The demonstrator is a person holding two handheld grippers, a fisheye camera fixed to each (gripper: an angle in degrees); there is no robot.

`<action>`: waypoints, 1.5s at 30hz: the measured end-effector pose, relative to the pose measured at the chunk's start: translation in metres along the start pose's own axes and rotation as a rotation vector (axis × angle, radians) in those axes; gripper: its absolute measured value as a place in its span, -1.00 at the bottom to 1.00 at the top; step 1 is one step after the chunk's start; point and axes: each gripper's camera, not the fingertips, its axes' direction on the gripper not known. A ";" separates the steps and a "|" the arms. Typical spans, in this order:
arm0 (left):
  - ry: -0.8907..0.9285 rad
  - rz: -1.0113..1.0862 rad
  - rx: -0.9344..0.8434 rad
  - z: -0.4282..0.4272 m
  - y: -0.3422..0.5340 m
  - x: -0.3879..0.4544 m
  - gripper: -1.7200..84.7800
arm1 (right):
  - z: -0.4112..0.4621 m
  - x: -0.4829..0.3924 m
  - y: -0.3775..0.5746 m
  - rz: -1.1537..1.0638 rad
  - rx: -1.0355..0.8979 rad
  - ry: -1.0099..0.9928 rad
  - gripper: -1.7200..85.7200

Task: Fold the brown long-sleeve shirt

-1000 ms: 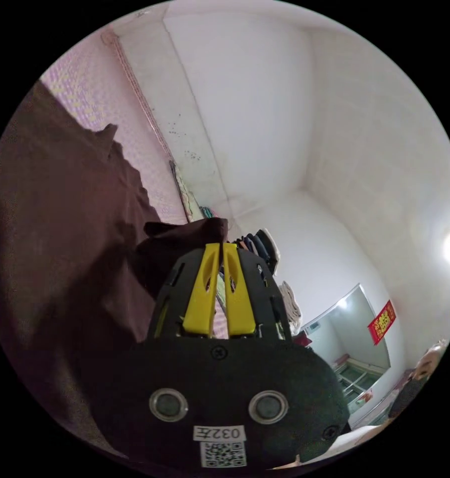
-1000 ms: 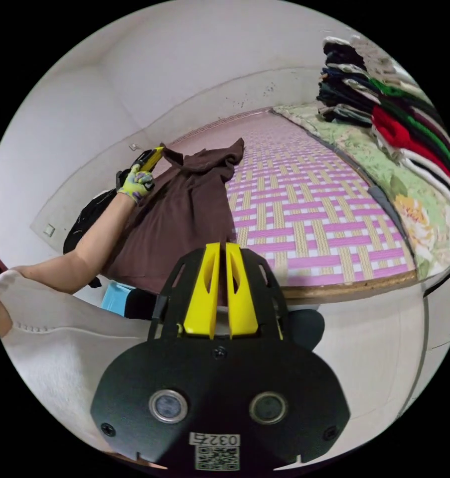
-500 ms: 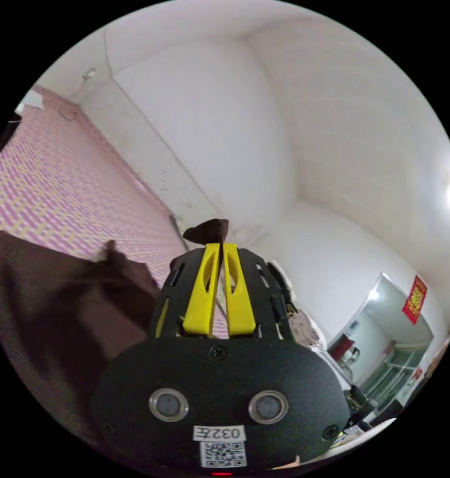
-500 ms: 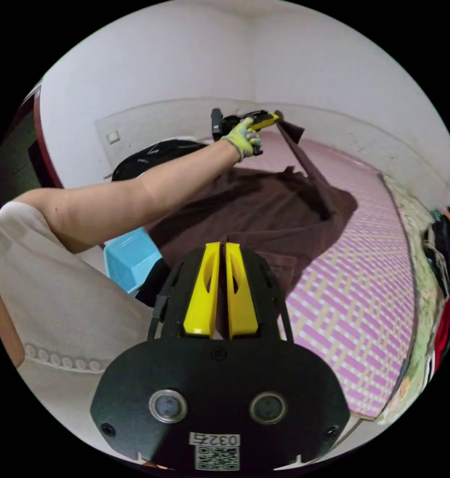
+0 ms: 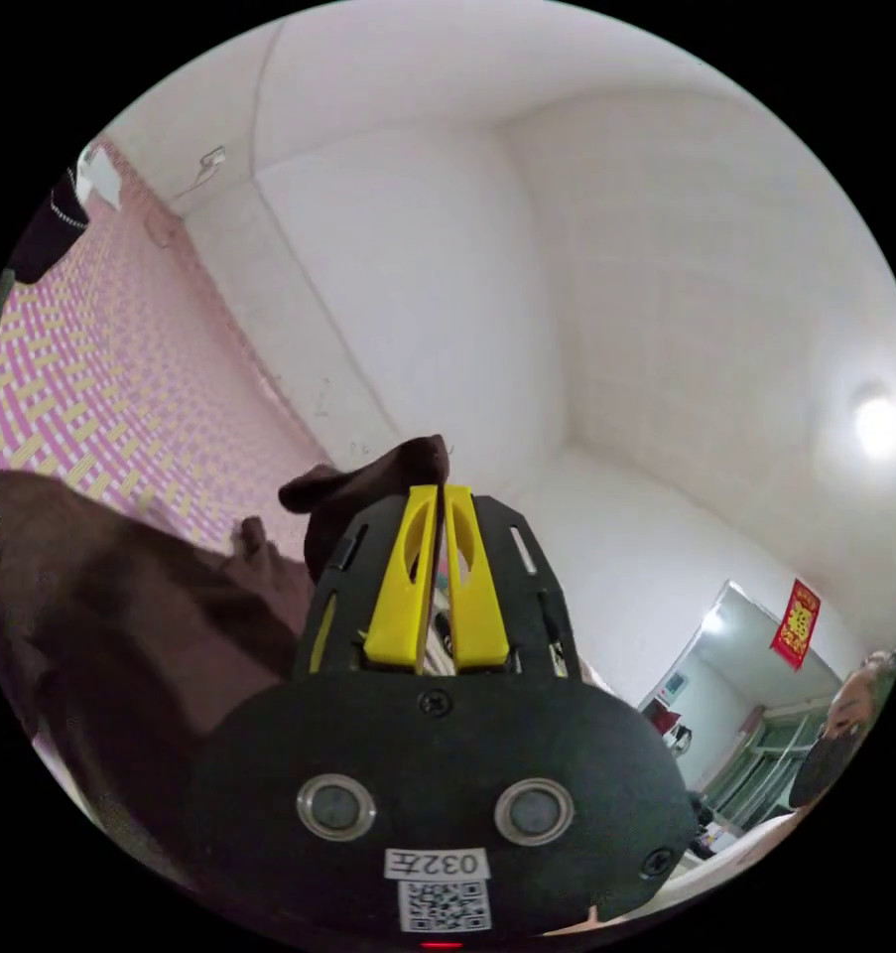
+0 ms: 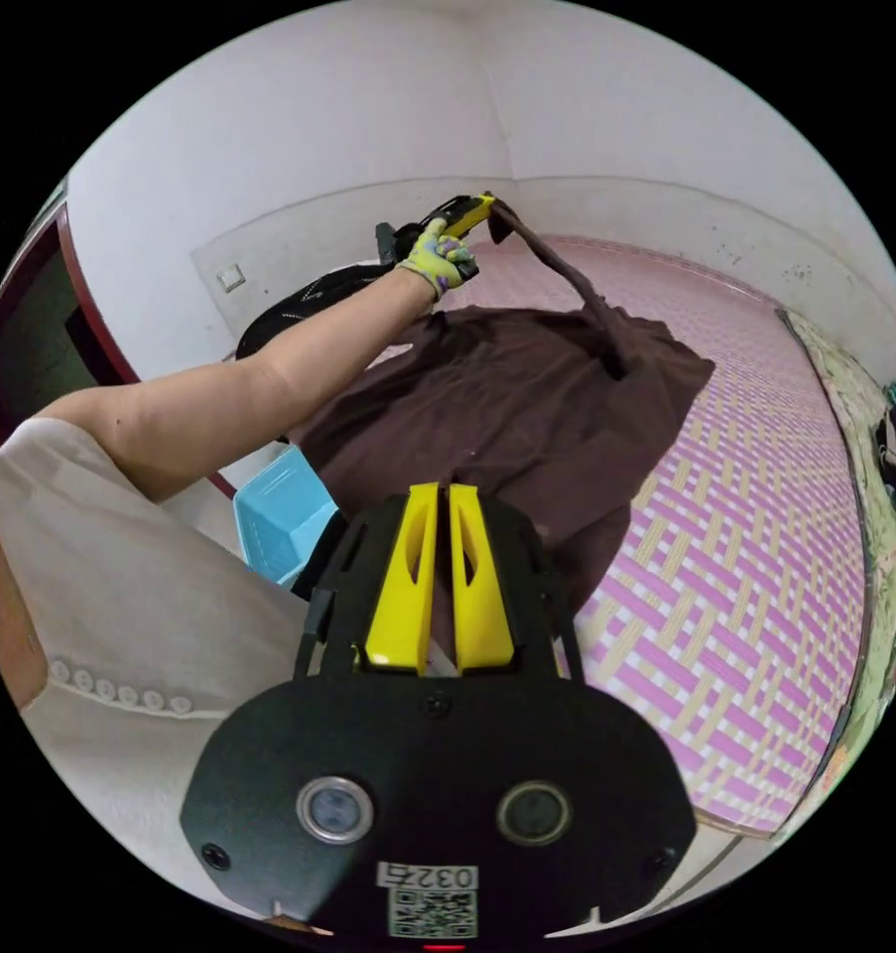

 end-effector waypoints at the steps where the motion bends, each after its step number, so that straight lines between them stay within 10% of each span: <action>1: -0.034 -0.004 -0.010 -0.003 0.000 -0.001 -0.98 | -0.001 0.005 0.002 0.013 0.008 -0.005 -0.97; 9: -0.139 -0.162 -0.105 0.028 0.011 -0.027 -0.99 | -0.034 0.074 0.028 0.201 0.123 -0.077 -0.97; 22: 0.224 -0.070 -0.099 0.162 -0.033 0.103 -0.98 | -0.131 0.080 0.033 0.164 0.315 0.050 -0.97; 36: -0.366 -0.099 -0.227 0.008 -0.004 -0.040 -0.99 | 0.014 0.072 -0.003 0.012 -0.146 -0.369 -0.78; 45: -0.394 0.416 -0.786 0.214 0.130 0.074 -0.99 | -0.080 0.163 0.038 0.351 0.061 -0.046 -0.79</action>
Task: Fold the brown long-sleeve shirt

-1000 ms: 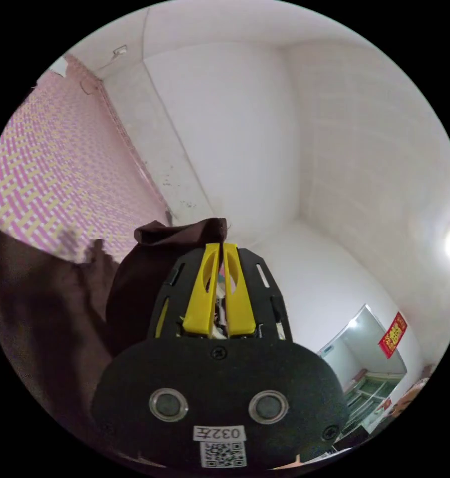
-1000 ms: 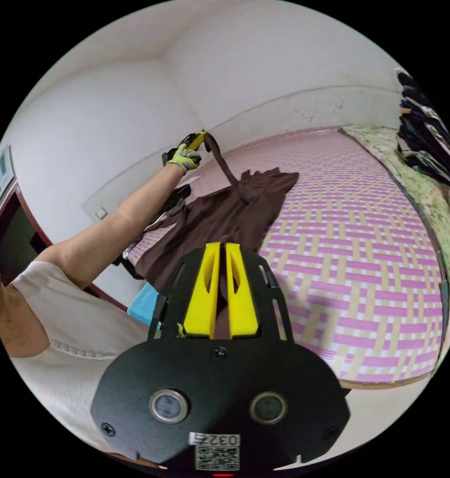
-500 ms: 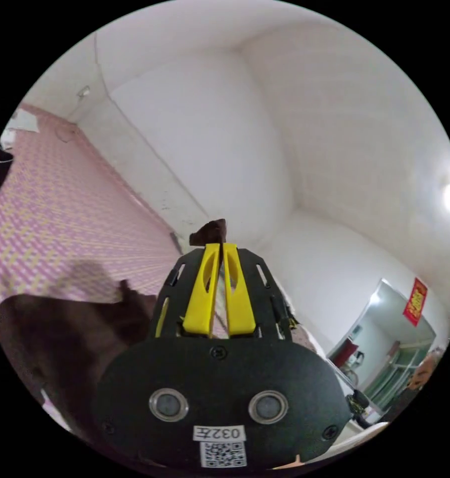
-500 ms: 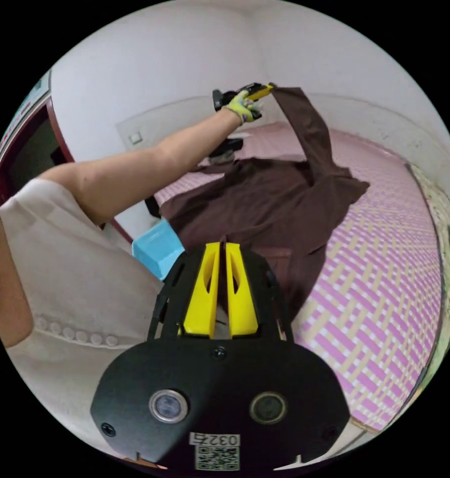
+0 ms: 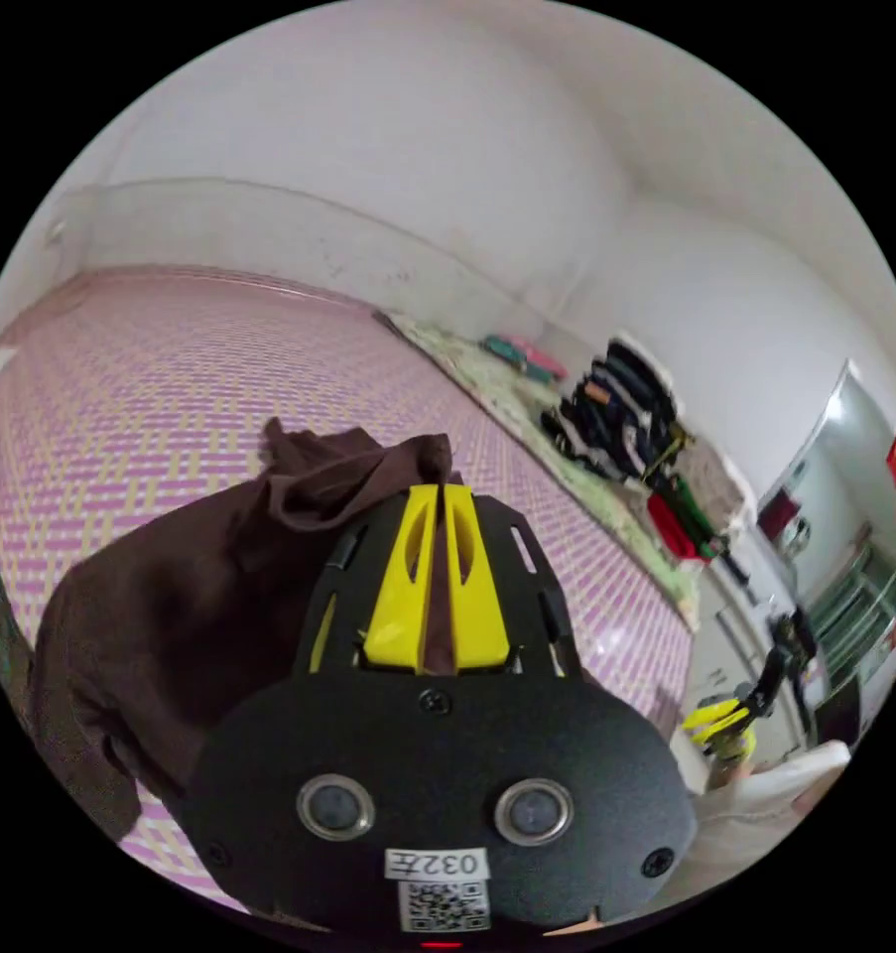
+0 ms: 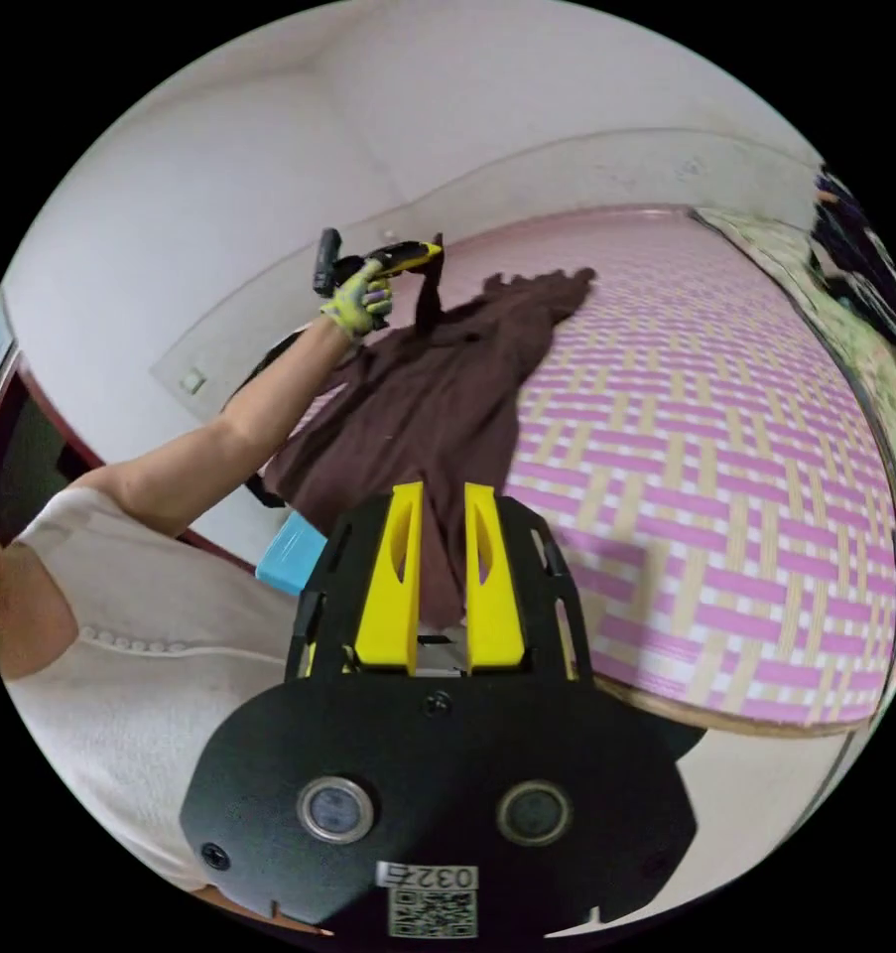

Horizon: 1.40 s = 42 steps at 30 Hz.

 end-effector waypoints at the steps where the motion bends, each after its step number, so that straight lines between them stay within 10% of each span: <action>1: -0.048 0.034 -0.077 0.036 -0.006 0.026 -0.99 | 0.003 0.010 -0.001 0.034 -0.013 -0.009 -0.78; 24: -0.594 0.216 -0.387 0.280 0.001 0.161 -0.98 | -0.052 0.047 0.020 0.080 0.074 -0.097 -0.88; 42: -0.397 0.078 -0.368 0.278 -0.011 0.120 -0.98 | -0.095 -0.030 0.036 -0.349 -0.095 -0.174 -0.97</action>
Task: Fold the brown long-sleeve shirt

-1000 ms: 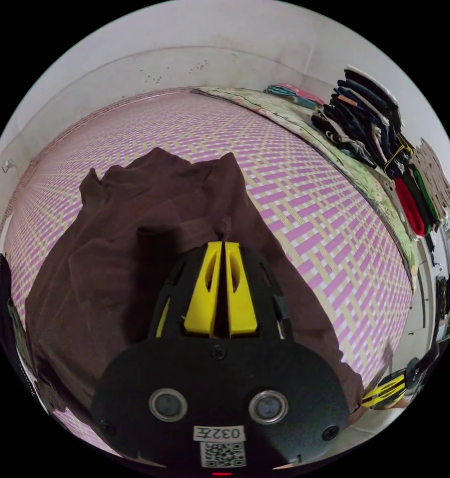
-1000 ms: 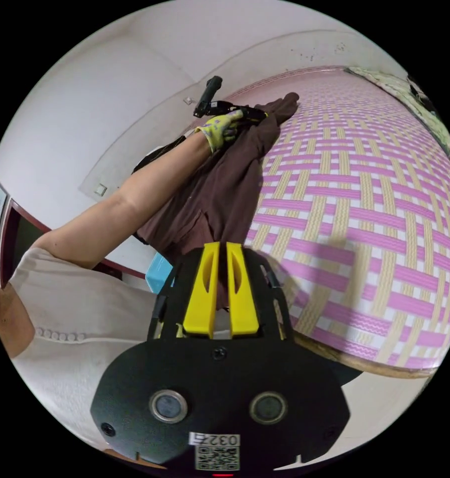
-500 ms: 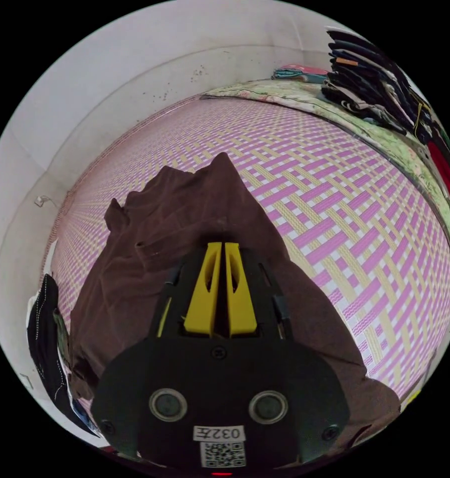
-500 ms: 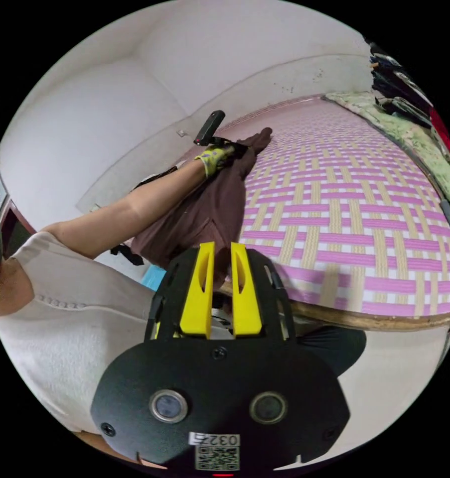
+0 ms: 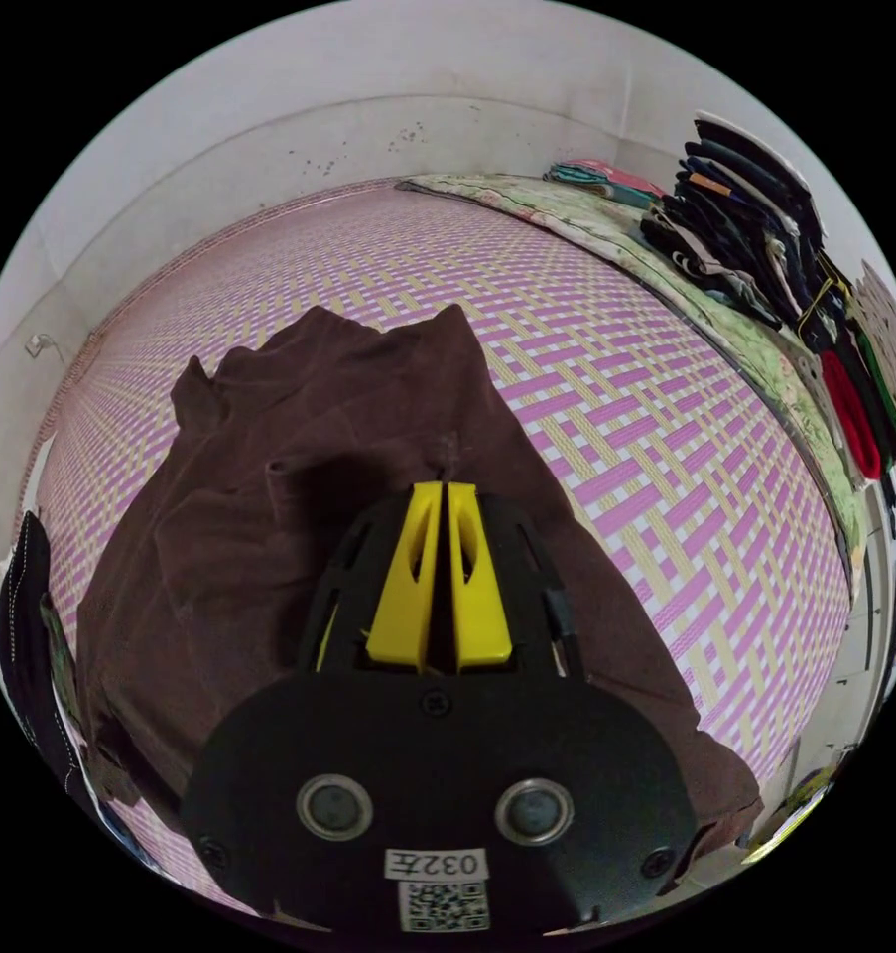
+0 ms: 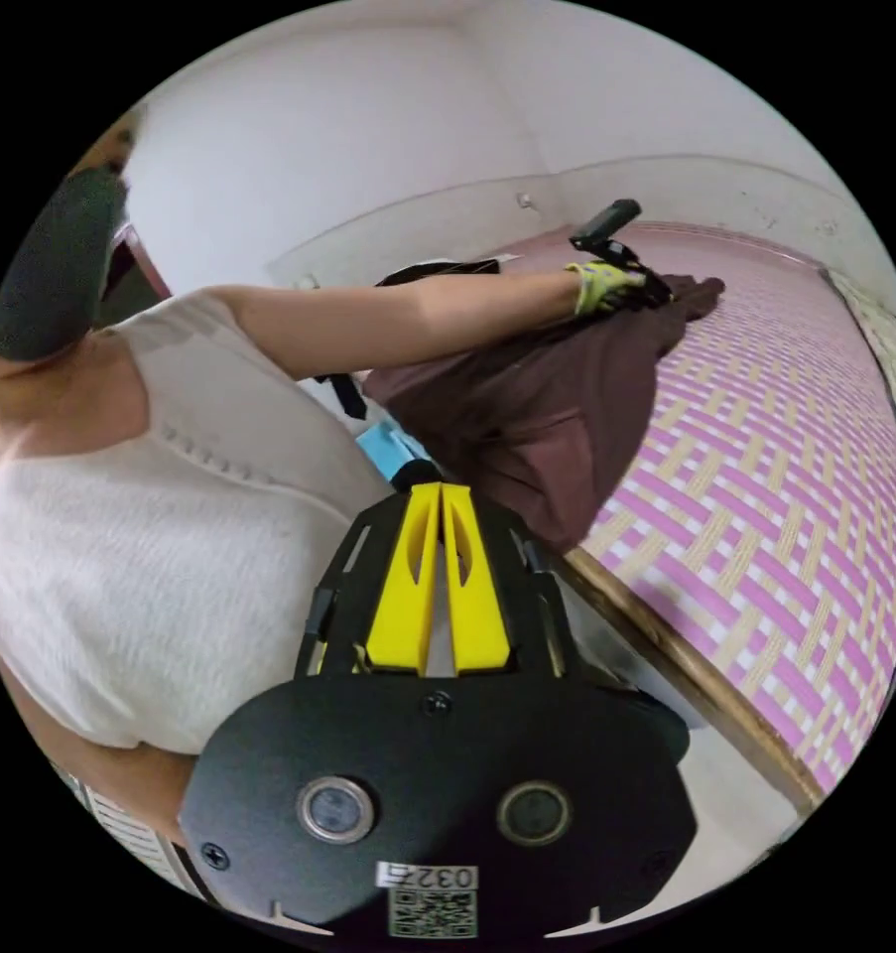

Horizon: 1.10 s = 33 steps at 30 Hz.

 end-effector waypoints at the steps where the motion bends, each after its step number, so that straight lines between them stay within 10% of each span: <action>1: 0.009 -0.004 0.000 0.000 0.000 -0.002 -0.98 | -0.010 0.009 0.006 0.072 0.040 0.084 -0.97; 8: -0.001 0.002 -0.001 0.002 -0.003 -0.007 -0.98 | -0.024 0.084 0.016 0.257 0.107 -0.038 -0.82; 23: -0.003 0.004 -0.002 0.002 -0.006 -0.029 -0.98 | -0.075 -0.002 0.027 -0.130 0.059 -0.154 -0.97; 33: -0.010 0.006 -0.003 -0.001 -0.007 -0.050 -0.98 | -0.079 0.069 0.003 0.218 0.163 -0.103 -0.82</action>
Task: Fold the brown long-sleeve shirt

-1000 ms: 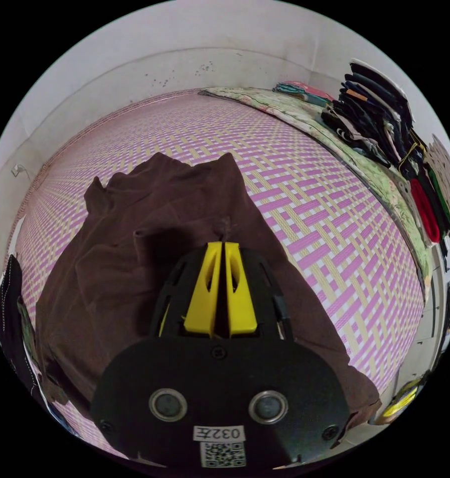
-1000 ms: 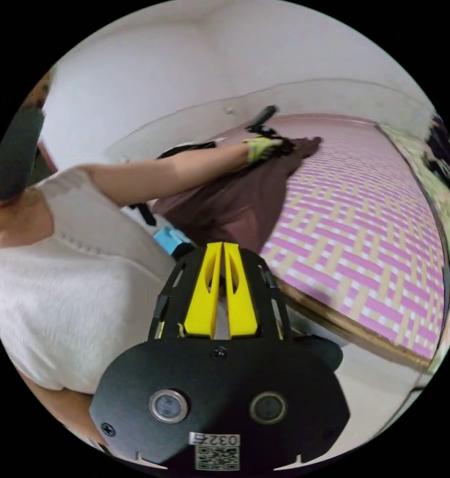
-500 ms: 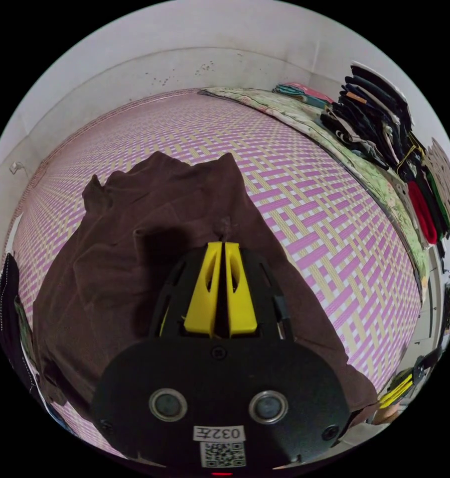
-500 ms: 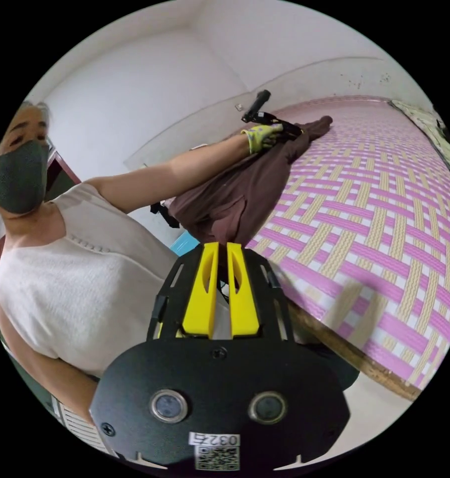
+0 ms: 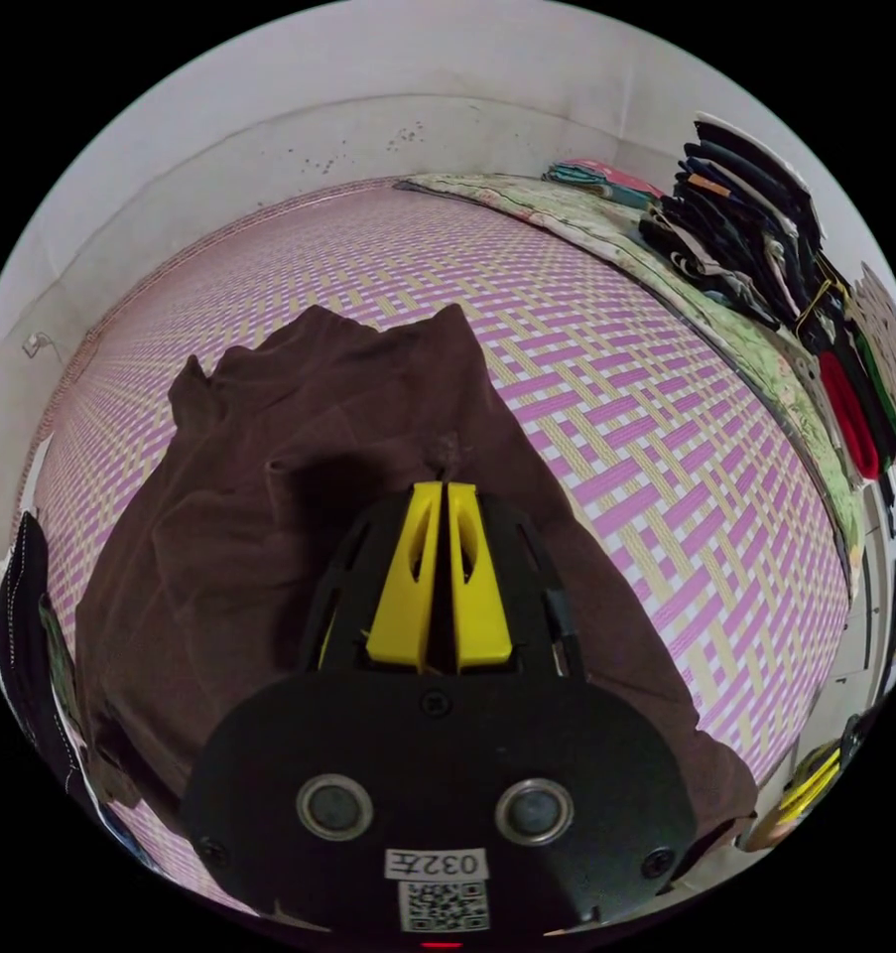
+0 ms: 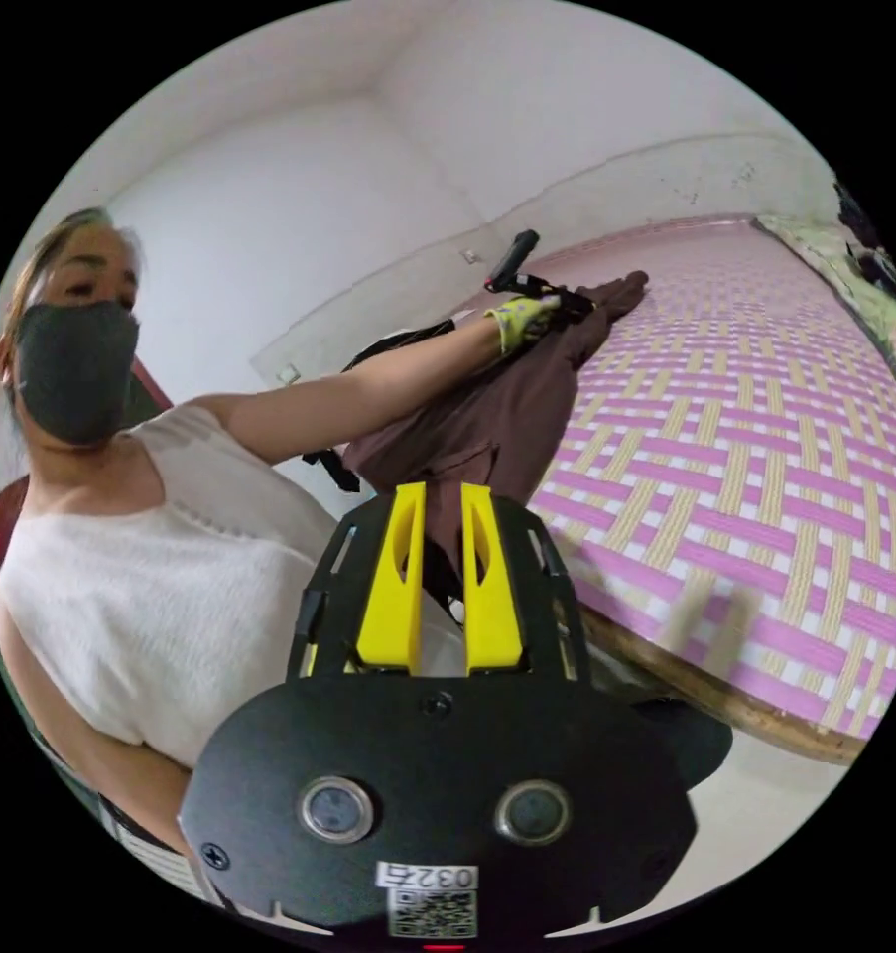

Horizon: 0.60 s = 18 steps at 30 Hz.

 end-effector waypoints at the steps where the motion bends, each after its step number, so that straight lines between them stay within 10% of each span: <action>1: -0.005 0.002 0.000 -0.001 0.000 -0.002 -0.98 | 0.009 0.007 -0.009 0.019 -0.028 -0.016 -0.80; 9: 0.014 -0.008 0.001 -0.006 0.002 -0.032 -0.98 | 0.019 -0.029 -0.025 -0.200 -0.173 -0.287 -0.91; 18: -0.033 0.014 0.001 -0.014 0.007 -0.064 -0.98 | 0.010 0.004 -0.041 -0.049 -0.094 -0.128 -0.83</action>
